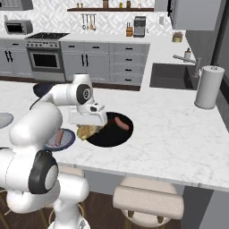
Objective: Place one bun and one sausage from the bowl on each plate.
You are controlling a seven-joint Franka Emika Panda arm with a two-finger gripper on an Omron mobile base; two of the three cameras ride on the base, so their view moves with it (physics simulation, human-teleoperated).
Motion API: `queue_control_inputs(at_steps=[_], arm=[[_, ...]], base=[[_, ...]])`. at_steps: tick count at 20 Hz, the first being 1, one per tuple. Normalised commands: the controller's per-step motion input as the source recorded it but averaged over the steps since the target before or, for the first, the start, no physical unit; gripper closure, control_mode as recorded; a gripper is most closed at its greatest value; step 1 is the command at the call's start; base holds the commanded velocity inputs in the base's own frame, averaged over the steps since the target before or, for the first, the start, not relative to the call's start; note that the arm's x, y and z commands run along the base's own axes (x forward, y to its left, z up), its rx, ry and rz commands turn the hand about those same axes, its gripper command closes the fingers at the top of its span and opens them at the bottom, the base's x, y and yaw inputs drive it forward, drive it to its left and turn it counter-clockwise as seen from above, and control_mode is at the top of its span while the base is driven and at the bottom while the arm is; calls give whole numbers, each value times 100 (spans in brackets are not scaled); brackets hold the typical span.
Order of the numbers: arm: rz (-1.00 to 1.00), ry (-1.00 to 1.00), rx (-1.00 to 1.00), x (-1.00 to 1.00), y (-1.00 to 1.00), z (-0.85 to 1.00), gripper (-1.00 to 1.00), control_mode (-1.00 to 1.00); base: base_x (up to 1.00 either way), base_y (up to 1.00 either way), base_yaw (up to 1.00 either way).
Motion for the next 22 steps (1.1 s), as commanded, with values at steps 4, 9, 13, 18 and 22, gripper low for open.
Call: queue_control_inputs(at_steps=[4, 9, 13, 18, 22], arm=[[35, -4, 7, -98, 20, 9, 100, -100], [3, 0, 2, -24, 1, 0, 100, -100], [0, 0, 0, 0, 0, 0, 100, -100], [0, 0, 0, 0, 2, 0, 100, 100], [0, 0, 0, 0, 0, 0, 100, 100]], base=[[0, 0, 0], [0, 0, 0], [0, 0, 0], [0, 22, 0], [-1, 90, -5]])
